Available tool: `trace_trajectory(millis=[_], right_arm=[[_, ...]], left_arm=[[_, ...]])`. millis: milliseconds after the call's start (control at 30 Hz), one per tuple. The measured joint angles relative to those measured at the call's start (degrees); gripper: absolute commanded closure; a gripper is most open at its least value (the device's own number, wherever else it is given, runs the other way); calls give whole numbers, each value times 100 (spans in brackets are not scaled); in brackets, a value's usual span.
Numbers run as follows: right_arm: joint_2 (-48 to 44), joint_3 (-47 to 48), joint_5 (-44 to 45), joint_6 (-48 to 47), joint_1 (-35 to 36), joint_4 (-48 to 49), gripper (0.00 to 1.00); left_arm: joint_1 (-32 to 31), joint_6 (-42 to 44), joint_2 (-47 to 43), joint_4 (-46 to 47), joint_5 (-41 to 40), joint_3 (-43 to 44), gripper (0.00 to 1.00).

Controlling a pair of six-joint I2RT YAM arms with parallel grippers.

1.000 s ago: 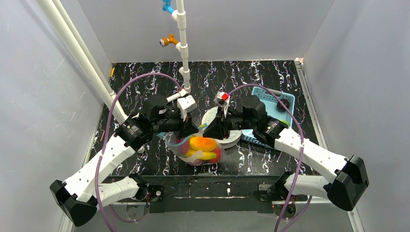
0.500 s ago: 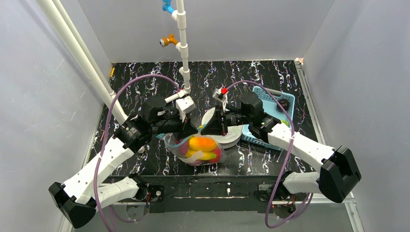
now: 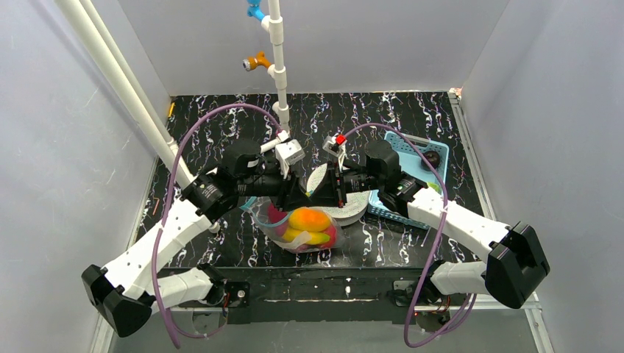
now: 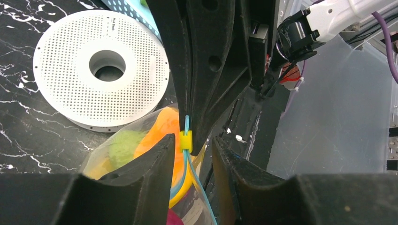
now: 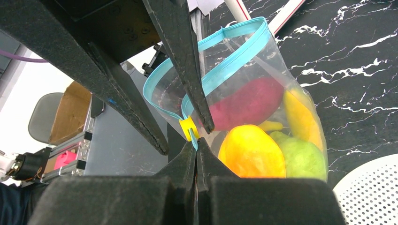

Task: Place the food in the zip-top bag and seal the zipper
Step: Zip the zipper food storage bag at the center of the board.

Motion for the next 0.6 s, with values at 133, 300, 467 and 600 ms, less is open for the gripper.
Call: trace_trajectory(millis=[133, 300, 467, 600], right_arm=[[0, 0, 10, -15, 0, 0, 99], [-21, 2, -12, -28, 0, -77, 99], [-44, 2, -36, -31, 0, -119, 99], [-67, 2, 4, -27, 0, -148, 99]], left_arm=[[0, -63, 102, 50, 146, 30, 82], [28, -122, 149, 63, 216, 32, 89], [28, -174, 158, 81, 256, 32, 96], [28, -191, 168, 95, 248, 32, 100]])
